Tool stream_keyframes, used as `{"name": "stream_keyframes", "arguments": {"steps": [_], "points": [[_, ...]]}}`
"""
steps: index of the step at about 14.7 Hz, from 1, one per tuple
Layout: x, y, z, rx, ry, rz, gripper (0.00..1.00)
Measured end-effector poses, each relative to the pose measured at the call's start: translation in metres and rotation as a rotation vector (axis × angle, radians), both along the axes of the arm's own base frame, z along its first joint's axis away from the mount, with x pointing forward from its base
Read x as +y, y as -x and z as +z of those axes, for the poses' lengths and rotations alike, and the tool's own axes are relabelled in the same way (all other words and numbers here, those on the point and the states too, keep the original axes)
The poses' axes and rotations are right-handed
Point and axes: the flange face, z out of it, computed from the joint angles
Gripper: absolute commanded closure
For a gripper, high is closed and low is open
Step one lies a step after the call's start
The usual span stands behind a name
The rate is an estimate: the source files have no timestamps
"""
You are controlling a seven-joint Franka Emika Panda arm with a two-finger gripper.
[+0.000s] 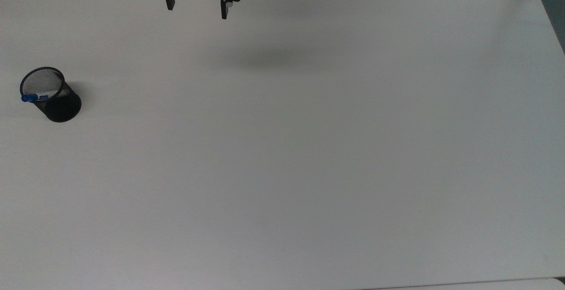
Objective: Remove the marker
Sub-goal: 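Move the gripper over the black mesh cup toward the blue marker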
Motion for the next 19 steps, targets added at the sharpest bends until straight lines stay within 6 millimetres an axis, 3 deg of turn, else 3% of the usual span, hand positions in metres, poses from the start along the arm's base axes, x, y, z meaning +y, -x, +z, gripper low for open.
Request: {"name": "stream_keyframes", "arguments": {"steps": [10,12,14,16,19], "points": [[0.000,0.000,0.001,-0.002,0.000,-0.001,0.00],[-0.011,0.001,0.002,0.000,0.005,0.026,0.00],[-0.044,0.004,0.002,0.009,0.020,0.101,0.00],[-0.091,0.010,-0.004,0.034,0.039,0.190,0.00],[-0.176,0.008,-0.032,0.008,0.097,0.107,0.00]]}}
